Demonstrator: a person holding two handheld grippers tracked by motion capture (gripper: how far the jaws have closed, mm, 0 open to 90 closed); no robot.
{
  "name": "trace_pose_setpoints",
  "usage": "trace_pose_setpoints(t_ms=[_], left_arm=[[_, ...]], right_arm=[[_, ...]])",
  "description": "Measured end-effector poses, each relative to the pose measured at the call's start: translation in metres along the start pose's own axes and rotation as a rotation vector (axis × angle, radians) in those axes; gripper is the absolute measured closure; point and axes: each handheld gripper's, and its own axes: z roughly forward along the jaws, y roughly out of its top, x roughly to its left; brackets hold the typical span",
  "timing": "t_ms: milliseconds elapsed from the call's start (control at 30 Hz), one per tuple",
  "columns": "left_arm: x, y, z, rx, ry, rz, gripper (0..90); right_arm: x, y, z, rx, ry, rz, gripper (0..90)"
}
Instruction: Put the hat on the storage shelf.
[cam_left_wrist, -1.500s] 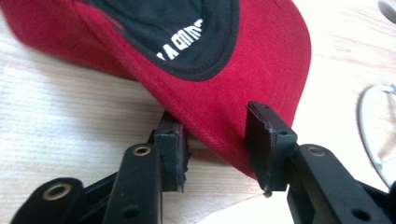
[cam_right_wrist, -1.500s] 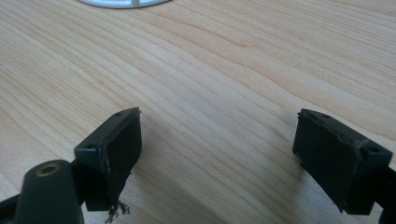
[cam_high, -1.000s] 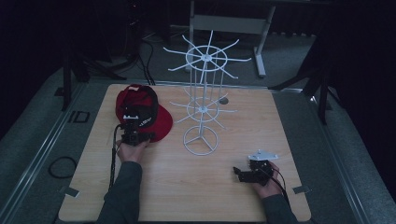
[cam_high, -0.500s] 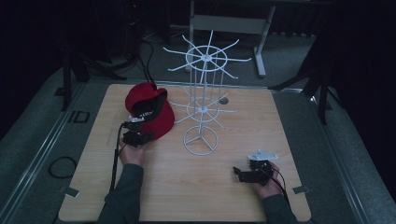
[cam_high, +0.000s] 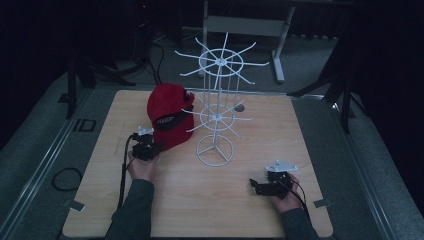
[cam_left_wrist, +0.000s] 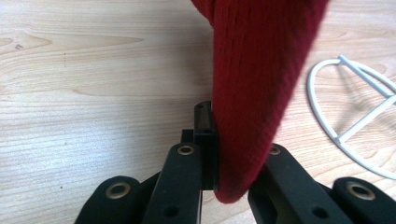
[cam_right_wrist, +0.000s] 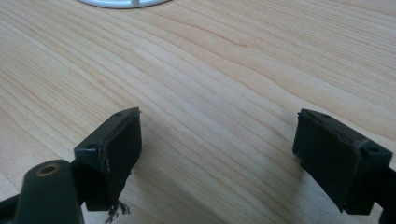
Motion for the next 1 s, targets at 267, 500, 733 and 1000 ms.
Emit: trace_pose_setpoints(t_ms=[267, 500, 733, 1000], left_arm=[[0.003, -0.001, -0.009, -0.033, -0.010, -0.024, 86.3], [0.005, 0.003, -0.022, -0.086, -0.008, -0.029, 86.3], [0.007, 0.005, -0.031, -0.124, 0.014, -0.028, 86.1], [0.009, 0.009, -0.043, -0.157, 0.028, -0.045, 86.1]], right_arm=[[0.000, 0.000, 0.000, 0.000, 0.000, 0.000, 15.3], [0.000, 0.000, 0.000, 0.000, 0.000, 0.000, 15.3], [0.000, 0.000, 0.000, 0.000, 0.000, 0.000, 15.3], [0.000, 0.000, 0.000, 0.000, 0.000, 0.000, 15.3]])
